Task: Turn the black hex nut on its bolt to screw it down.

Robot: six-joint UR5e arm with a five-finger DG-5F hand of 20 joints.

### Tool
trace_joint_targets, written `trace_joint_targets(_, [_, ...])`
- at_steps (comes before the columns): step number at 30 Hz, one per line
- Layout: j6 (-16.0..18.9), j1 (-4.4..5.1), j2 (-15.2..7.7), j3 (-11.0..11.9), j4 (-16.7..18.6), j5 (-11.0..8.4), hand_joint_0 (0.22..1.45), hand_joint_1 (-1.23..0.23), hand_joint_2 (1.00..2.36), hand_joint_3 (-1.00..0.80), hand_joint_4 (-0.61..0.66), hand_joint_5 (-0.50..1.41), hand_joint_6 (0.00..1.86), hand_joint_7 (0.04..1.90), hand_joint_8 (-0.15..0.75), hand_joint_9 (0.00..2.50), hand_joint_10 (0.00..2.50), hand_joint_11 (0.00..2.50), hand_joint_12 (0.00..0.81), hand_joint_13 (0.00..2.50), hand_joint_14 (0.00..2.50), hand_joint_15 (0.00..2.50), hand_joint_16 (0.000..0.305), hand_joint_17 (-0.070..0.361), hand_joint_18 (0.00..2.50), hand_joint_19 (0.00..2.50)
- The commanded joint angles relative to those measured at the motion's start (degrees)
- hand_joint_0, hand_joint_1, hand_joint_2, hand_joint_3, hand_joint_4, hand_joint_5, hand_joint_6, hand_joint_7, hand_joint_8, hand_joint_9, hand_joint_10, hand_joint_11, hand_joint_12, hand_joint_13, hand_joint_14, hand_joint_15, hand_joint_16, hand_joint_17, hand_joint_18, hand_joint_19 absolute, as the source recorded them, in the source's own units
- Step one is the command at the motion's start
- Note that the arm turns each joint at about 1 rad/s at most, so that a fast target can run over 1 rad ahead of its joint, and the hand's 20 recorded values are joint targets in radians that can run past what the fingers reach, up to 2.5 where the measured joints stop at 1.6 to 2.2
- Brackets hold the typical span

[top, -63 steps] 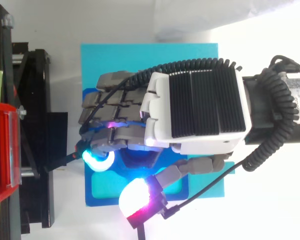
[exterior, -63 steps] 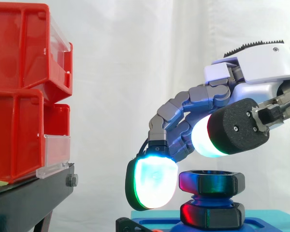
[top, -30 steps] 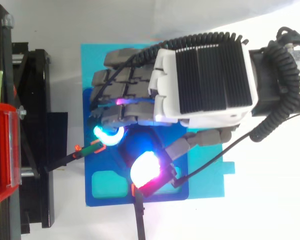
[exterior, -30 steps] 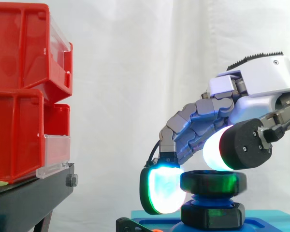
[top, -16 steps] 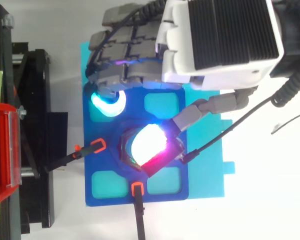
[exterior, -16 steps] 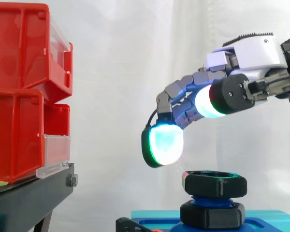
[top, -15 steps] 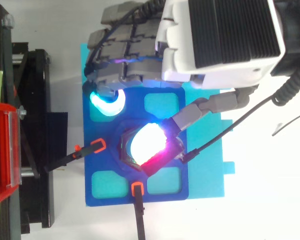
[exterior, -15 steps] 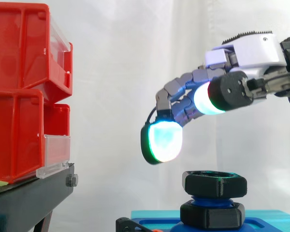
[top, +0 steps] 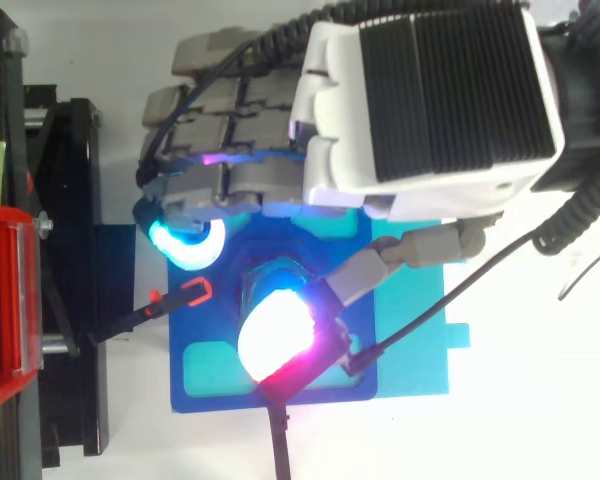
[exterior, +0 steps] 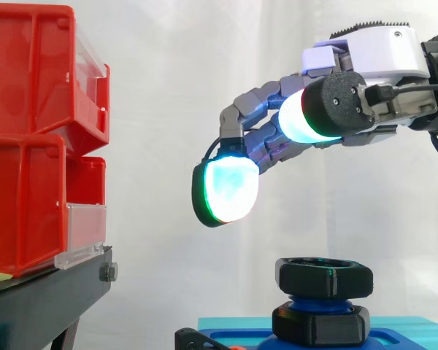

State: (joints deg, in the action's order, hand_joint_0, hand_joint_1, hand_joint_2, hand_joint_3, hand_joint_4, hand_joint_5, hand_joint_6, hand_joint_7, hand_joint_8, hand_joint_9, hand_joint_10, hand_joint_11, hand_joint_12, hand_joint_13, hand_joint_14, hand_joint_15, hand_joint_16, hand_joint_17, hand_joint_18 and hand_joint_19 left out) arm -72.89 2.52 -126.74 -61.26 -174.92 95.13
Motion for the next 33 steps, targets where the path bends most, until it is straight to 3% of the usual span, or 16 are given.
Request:
trace_joint_targets(1, [0.5,1.17,-1.1,0.0,0.6,-1.61,0.45,-0.26,1.0,-0.5,0.27,-0.18,0.5,0.94,0.316,0.48,0.01,0.28,0.344,0.49,0.0,0.08,0.042,0.094,0.34,0.08])
trace_joint_targets(5, [0.9,1.96,-1.3,0.0,1.3,-1.79,0.45,-0.25,1.0,-0.5,0.27,-0.18,0.5,0.95,0.314,0.47,0.01,0.27,0.344,0.49,0.0,0.08,0.042,0.094,0.34,0.08])
trace_joint_targets(9, [1.1,3.45,-1.3,-0.1,2.4,-3.81,0.46,-0.24,1.0,-0.5,0.27,-0.17,0.5,1.01,0.315,0.47,0.01,0.27,0.344,0.49,0.0,0.08,0.042,0.094,0.34,0.08])
trace_joint_targets(14, [1.1,4.51,-1.3,-0.7,2.3,-4.34,0.46,-0.25,1.0,-0.5,0.26,-0.17,0.54,1.01,0.315,0.48,0.01,0.28,0.342,0.49,0.0,0.08,0.042,0.094,0.35,0.07])
trace_joint_targets(26, [1.0,4.68,-1.3,-1.4,2.0,-4.42,0.47,-0.27,1.0,-0.5,0.29,-0.2,0.68,0.8,0.316,0.48,0.01,0.31,0.339,0.5,0.0,0.07,0.041,0.091,0.36,0.05])
trace_joint_targets(33, [0.8,4.42,-1.3,-1.4,1.8,-3.28,0.47,-0.27,1.0,-0.5,0.31,-0.22,0.75,0.69,0.321,0.49,0.01,0.33,0.336,0.51,0.0,0.07,0.04,0.09,0.37,0.03])
